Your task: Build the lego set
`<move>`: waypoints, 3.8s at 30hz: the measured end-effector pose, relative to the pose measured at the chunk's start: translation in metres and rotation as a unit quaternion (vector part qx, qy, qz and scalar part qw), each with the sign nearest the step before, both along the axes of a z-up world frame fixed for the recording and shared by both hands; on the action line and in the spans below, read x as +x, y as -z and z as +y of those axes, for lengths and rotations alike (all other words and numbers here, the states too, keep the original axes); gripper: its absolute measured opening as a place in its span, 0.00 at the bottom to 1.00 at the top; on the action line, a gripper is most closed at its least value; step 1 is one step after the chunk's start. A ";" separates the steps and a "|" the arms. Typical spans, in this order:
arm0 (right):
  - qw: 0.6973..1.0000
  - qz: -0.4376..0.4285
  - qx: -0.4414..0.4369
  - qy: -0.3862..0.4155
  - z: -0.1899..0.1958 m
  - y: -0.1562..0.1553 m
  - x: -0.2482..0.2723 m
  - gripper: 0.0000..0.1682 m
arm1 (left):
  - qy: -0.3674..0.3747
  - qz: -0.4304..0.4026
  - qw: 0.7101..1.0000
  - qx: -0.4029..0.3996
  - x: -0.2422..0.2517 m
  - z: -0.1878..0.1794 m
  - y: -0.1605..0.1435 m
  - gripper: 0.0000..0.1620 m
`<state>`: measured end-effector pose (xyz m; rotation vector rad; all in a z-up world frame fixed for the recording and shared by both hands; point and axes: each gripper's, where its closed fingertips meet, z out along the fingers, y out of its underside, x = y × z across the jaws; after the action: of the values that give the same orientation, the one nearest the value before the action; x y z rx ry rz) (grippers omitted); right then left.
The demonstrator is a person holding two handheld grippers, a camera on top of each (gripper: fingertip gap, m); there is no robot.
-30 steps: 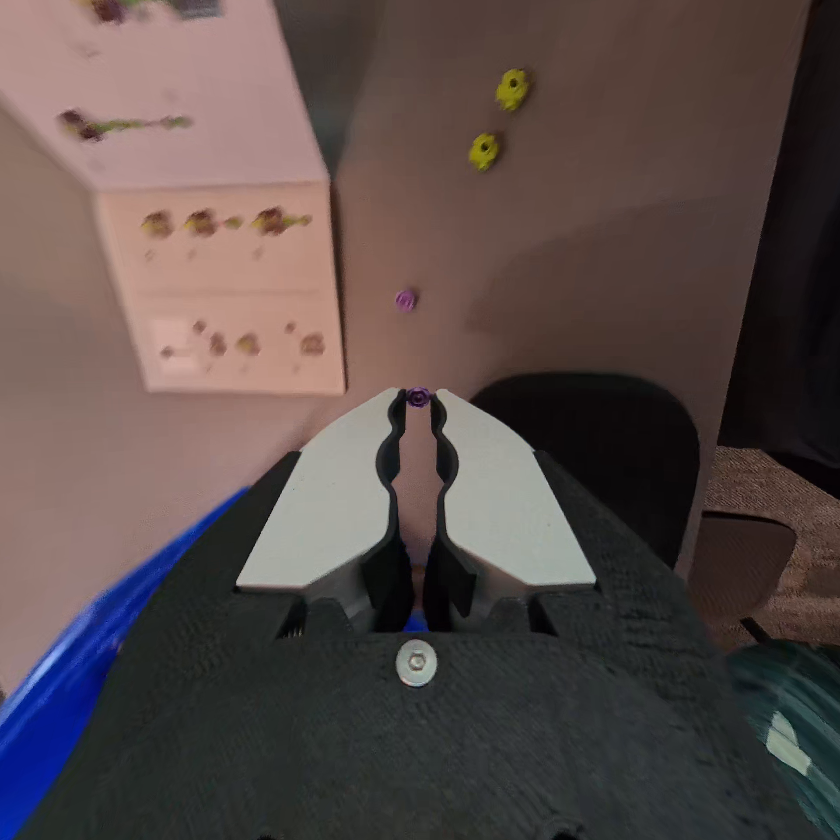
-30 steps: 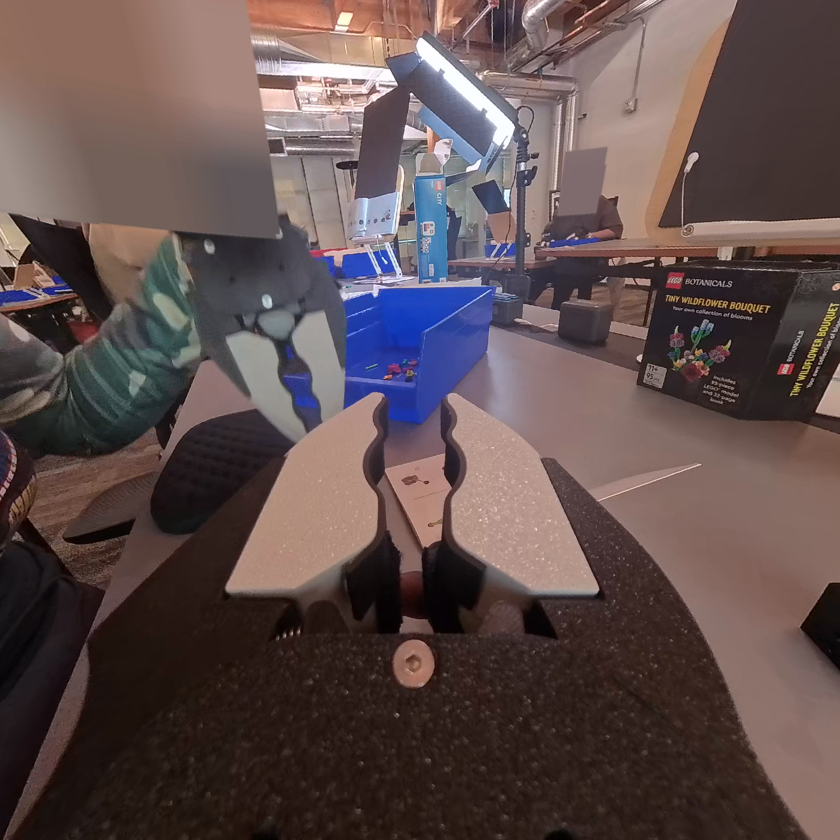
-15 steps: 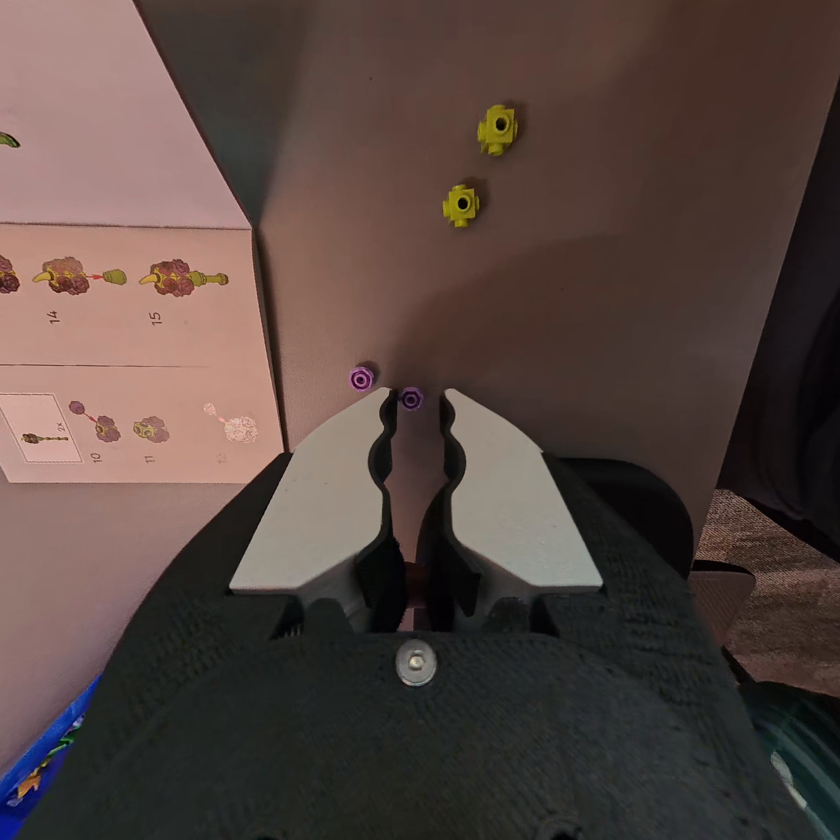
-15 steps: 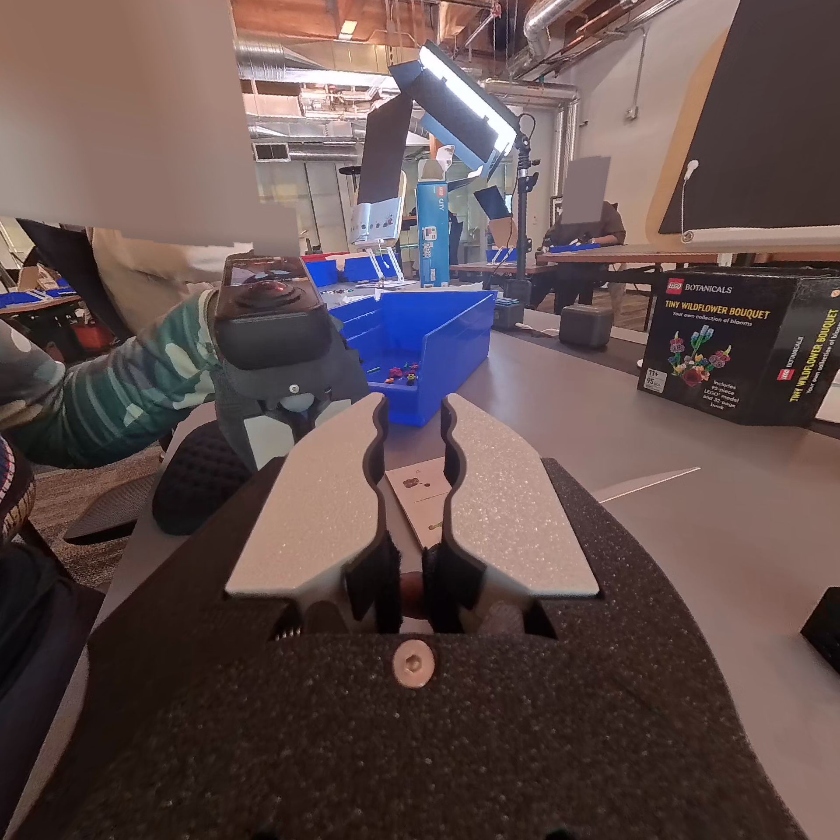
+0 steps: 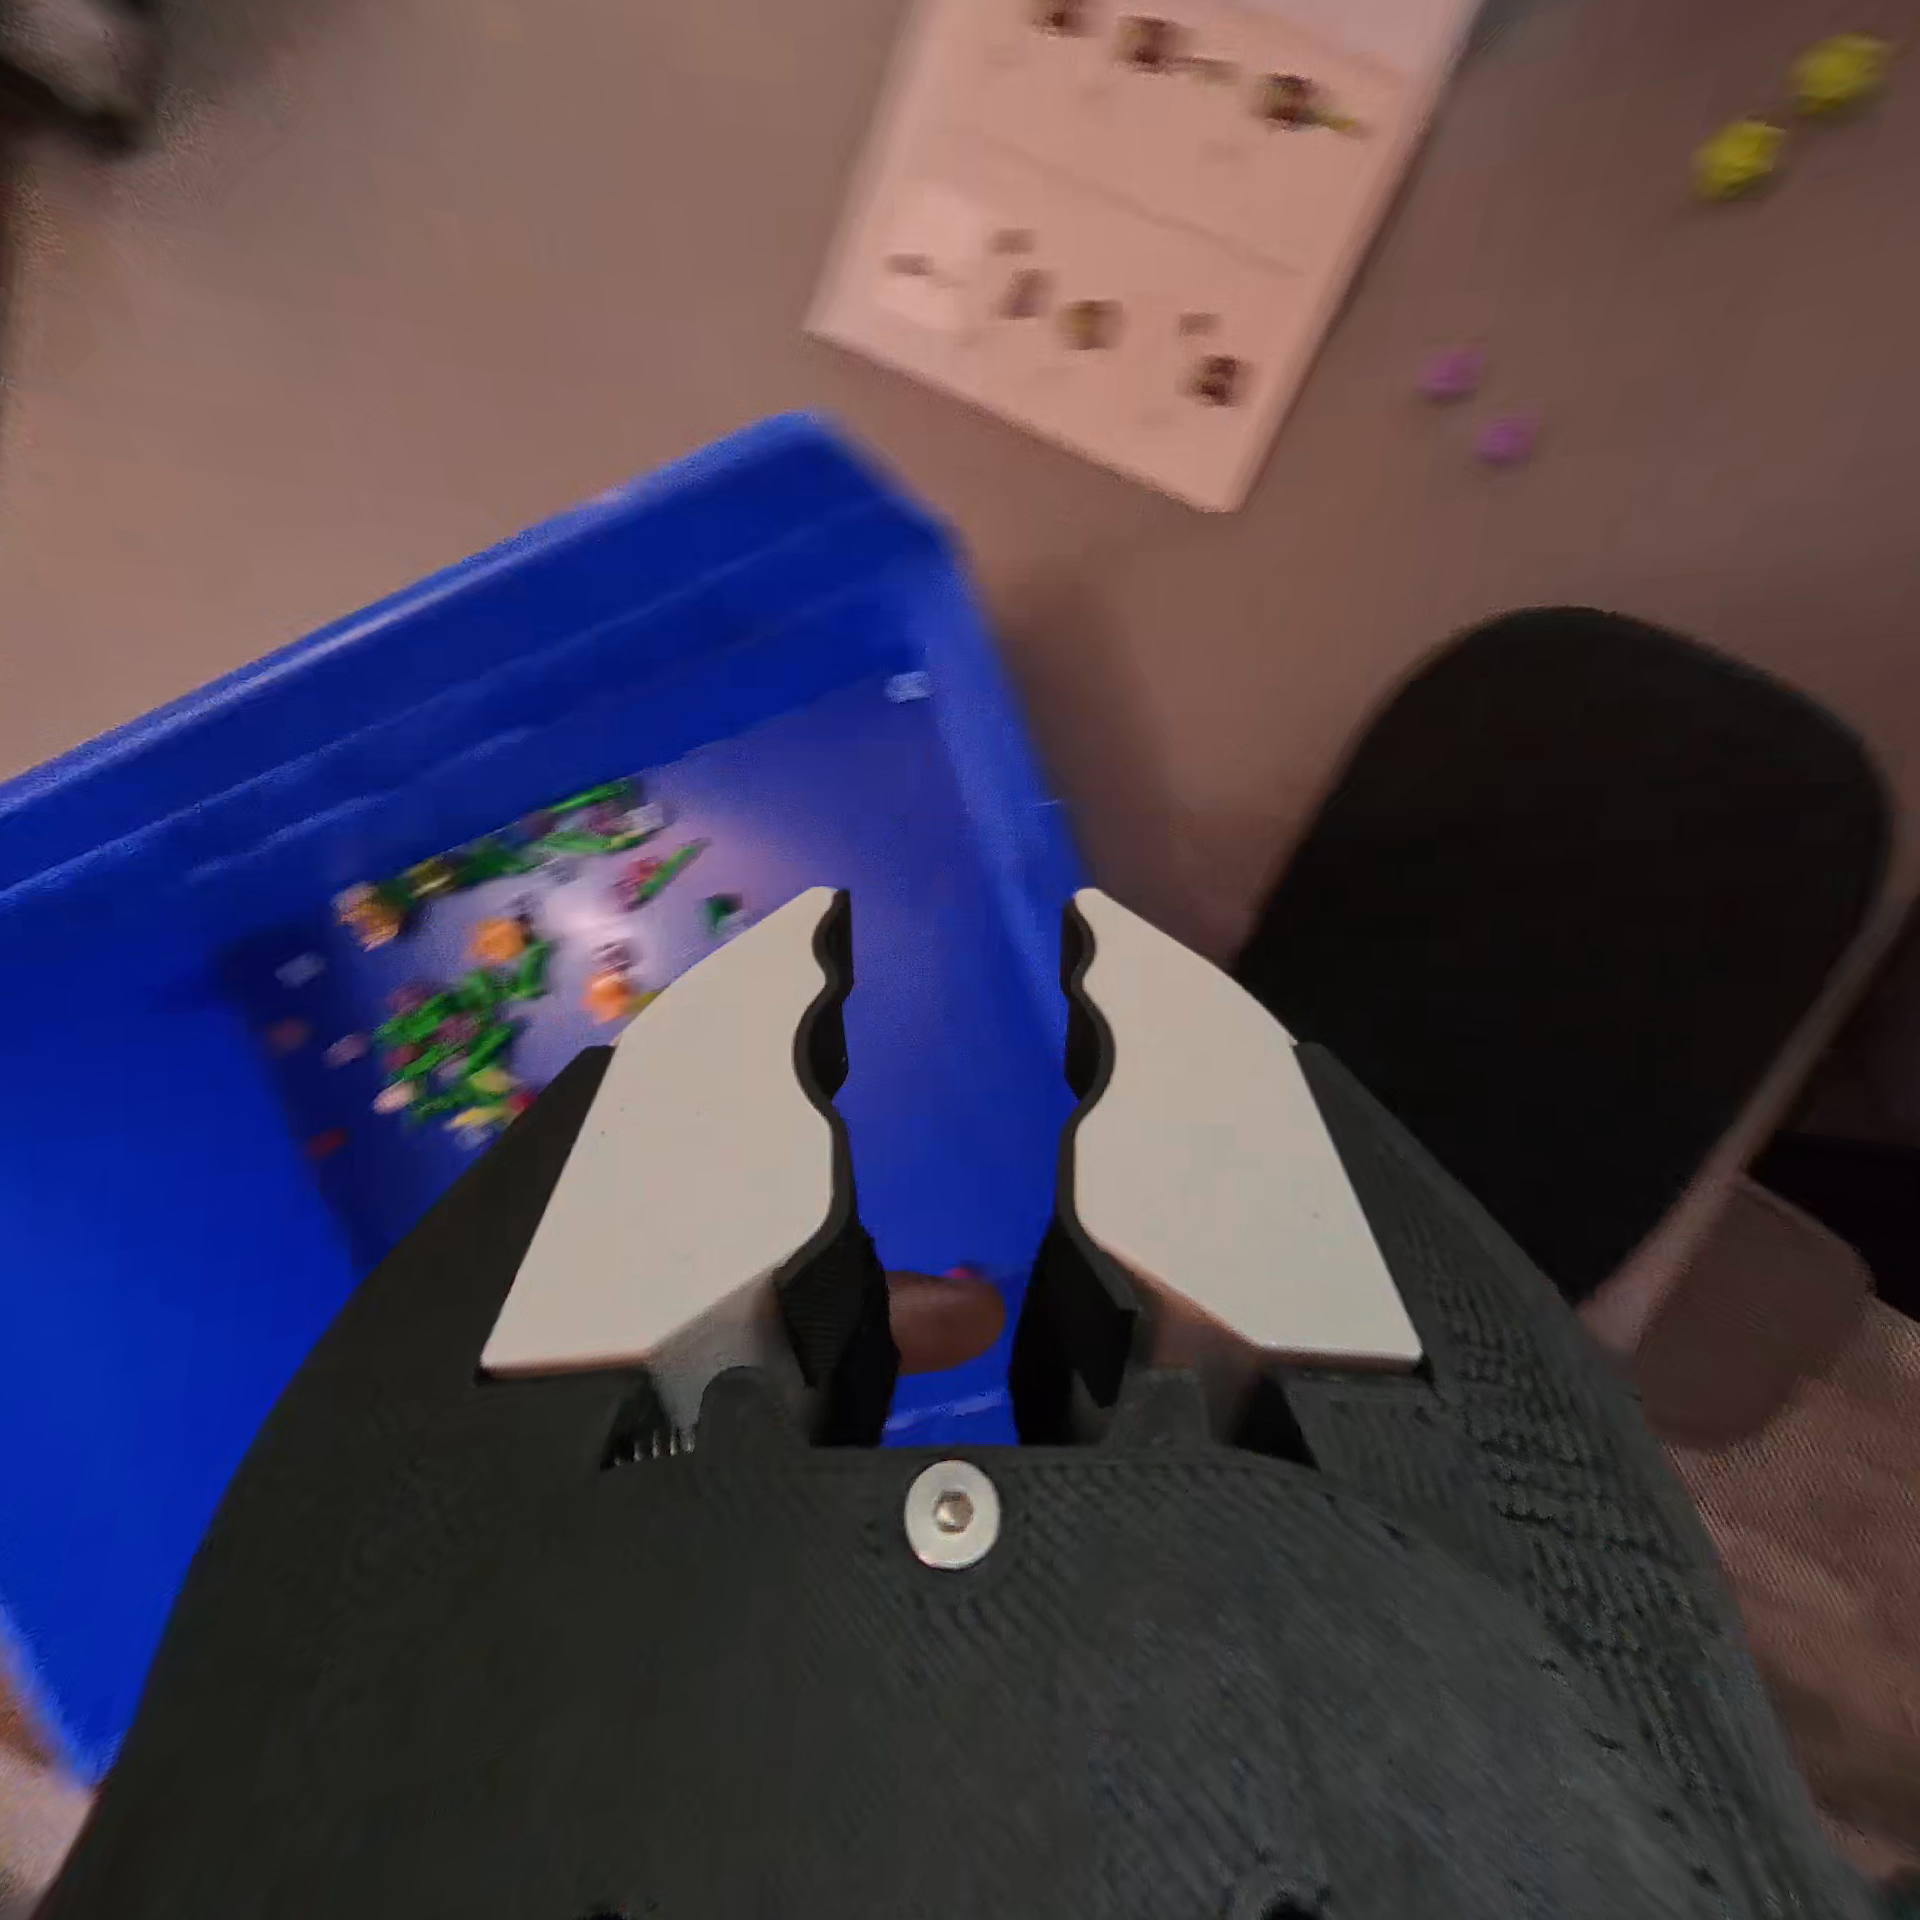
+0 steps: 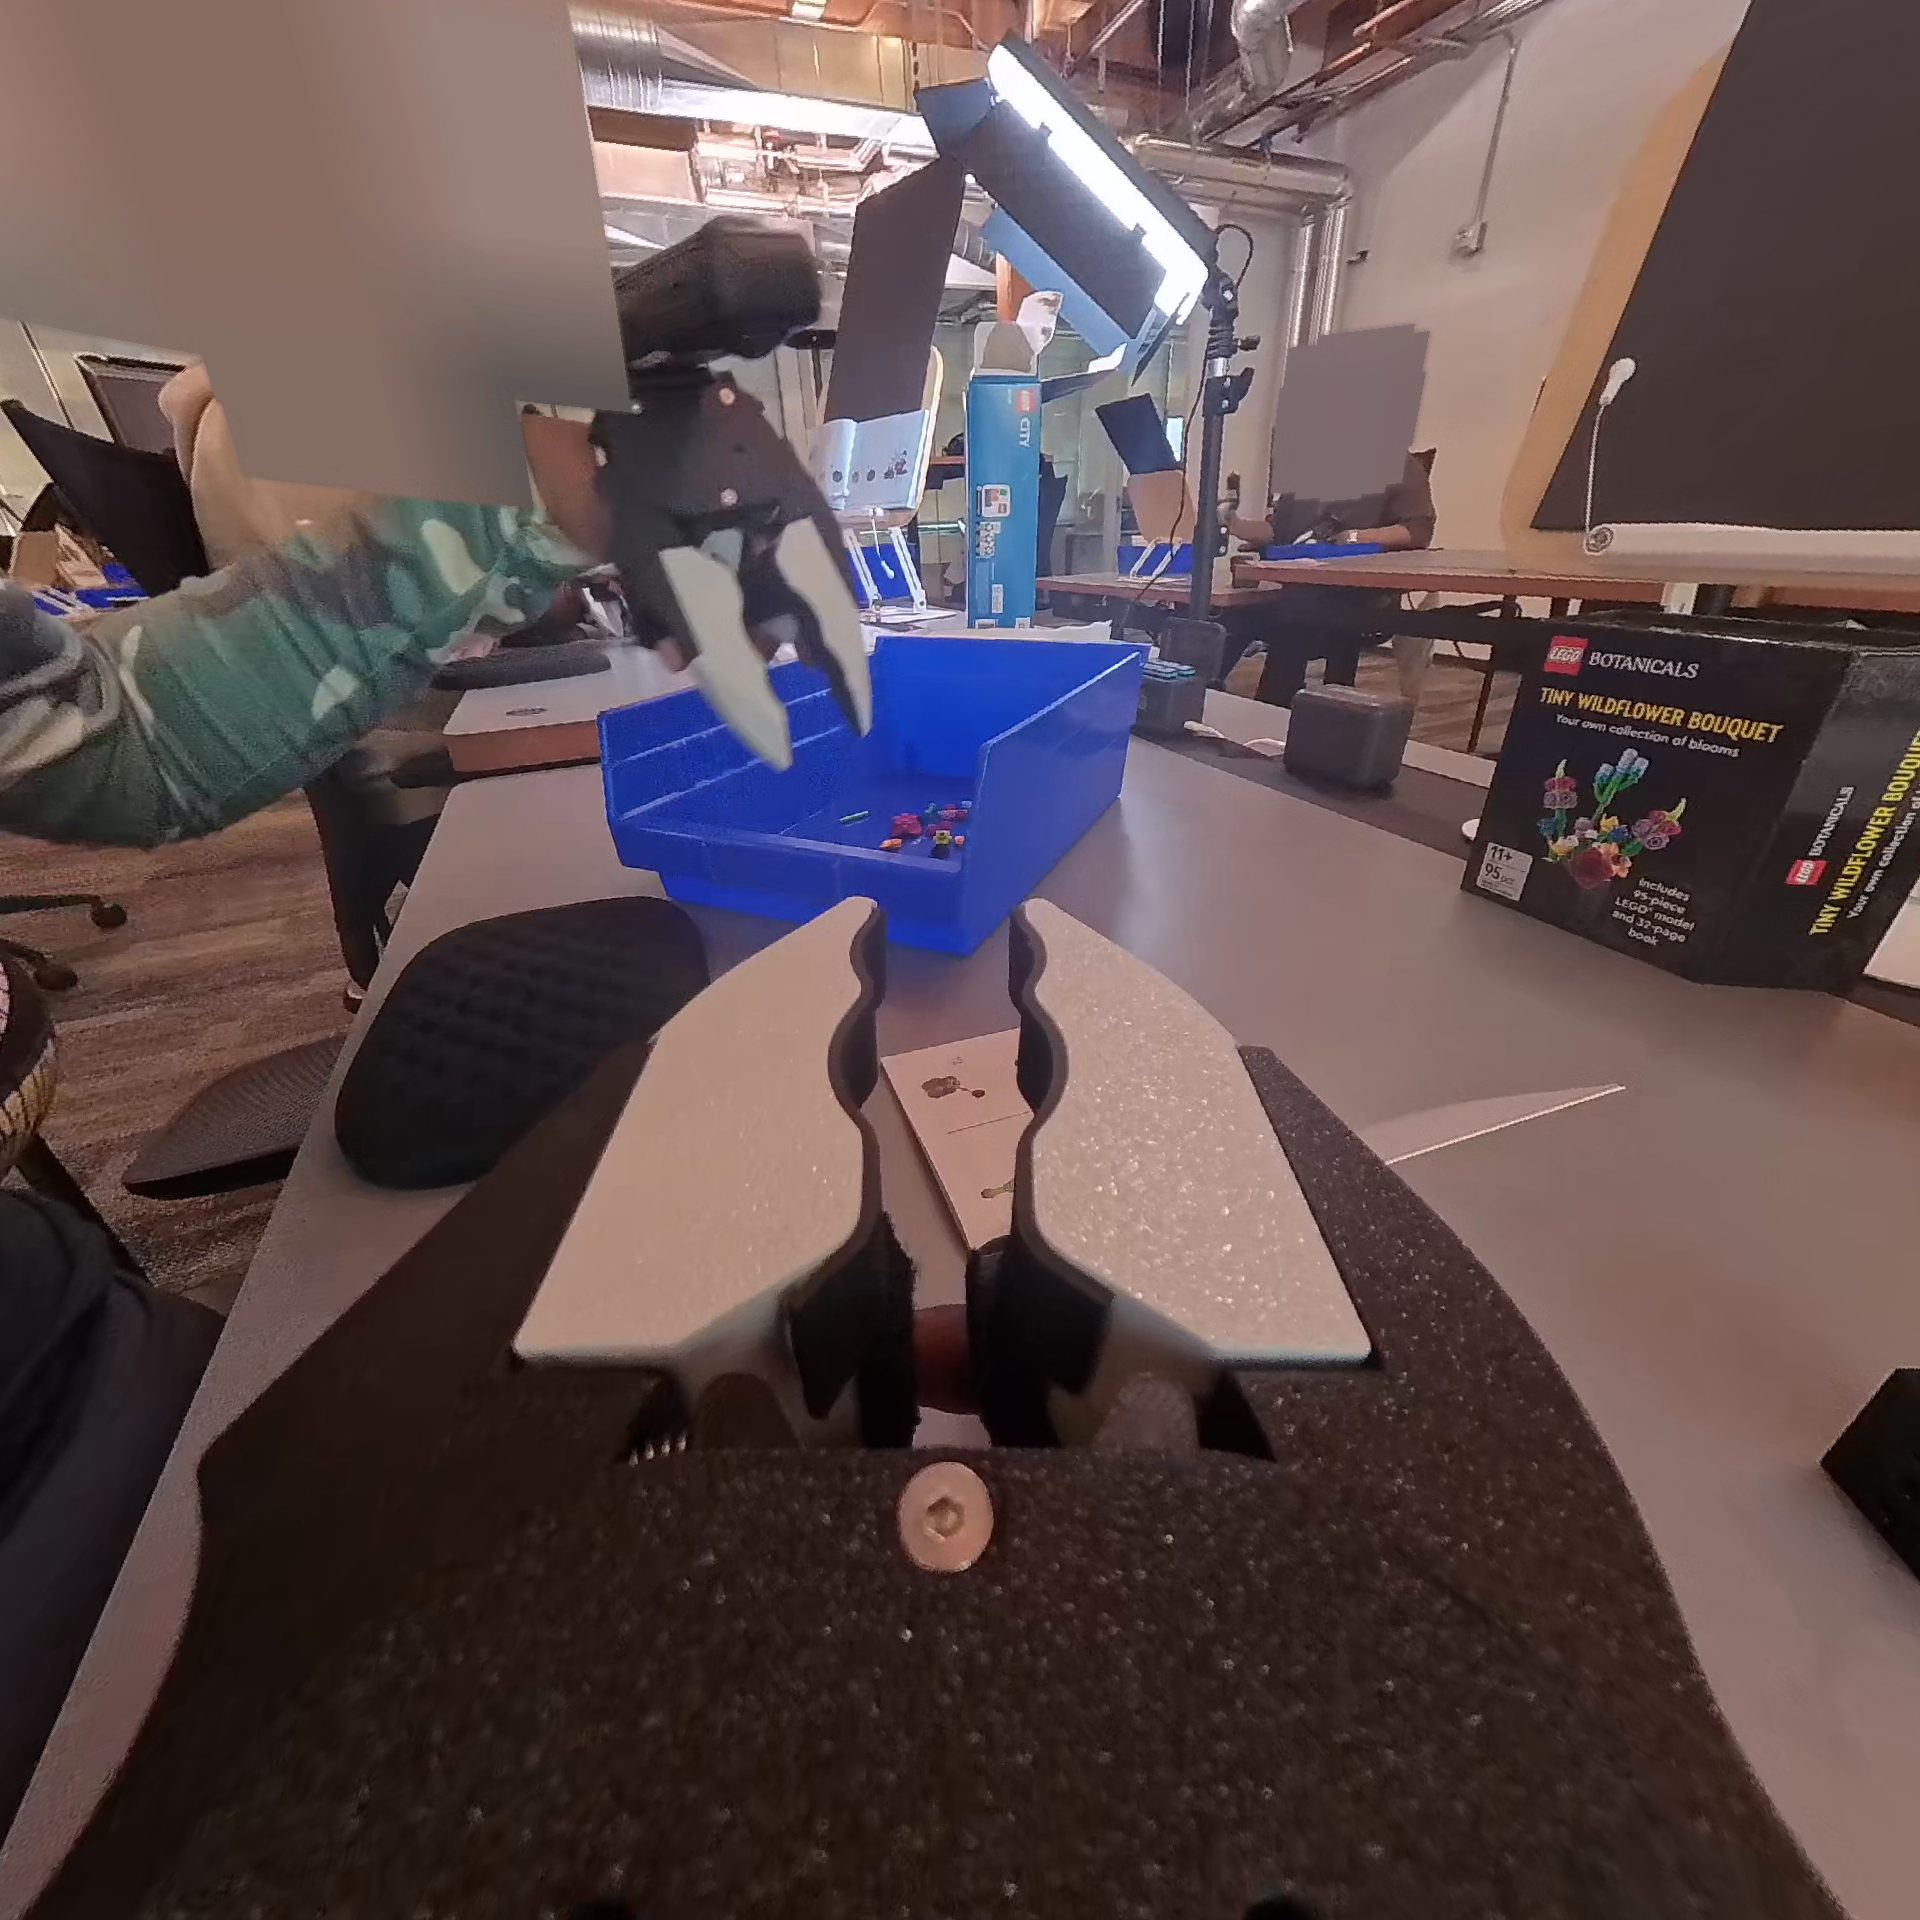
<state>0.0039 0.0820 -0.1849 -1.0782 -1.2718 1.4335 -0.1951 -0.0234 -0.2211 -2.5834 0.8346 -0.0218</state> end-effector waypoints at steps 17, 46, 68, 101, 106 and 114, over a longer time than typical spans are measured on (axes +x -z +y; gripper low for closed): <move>0.999 0.008 -0.031 0.004 0.008 -0.002 0.001 0.14 | -0.062 0.019 0.994 -0.085 -0.123 0.047 0.073 0.15; 1.000 0.008 -0.028 0.004 0.007 -0.001 0.001 0.14 | 0.102 0.041 0.994 0.008 0.058 0.037 -0.001 0.06; 1.000 0.010 -0.026 0.005 0.007 -0.002 0.002 0.14 | 0.171 0.004 0.983 -0.065 0.140 0.026 0.075 0.15; 0.999 0.004 -0.048 0.004 0.012 -0.001 0.001 0.15 | -0.180 0.019 0.983 -0.039 -0.180 0.053 0.073 0.09; 0.999 0.004 -0.049 0.004 0.012 0.000 0.001 0.15 | -0.188 0.008 0.982 -0.029 -0.181 0.055 0.079 0.09; 0.999 0.004 -0.051 0.005 0.013 0.000 0.001 0.15 | -0.199 -0.018 0.980 -0.021 -0.180 0.059 0.079 0.08</move>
<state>0.0047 0.0947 -0.1845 -1.1440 -1.1962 1.5067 -0.3748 0.0353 -0.3005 -2.7334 0.2964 0.0316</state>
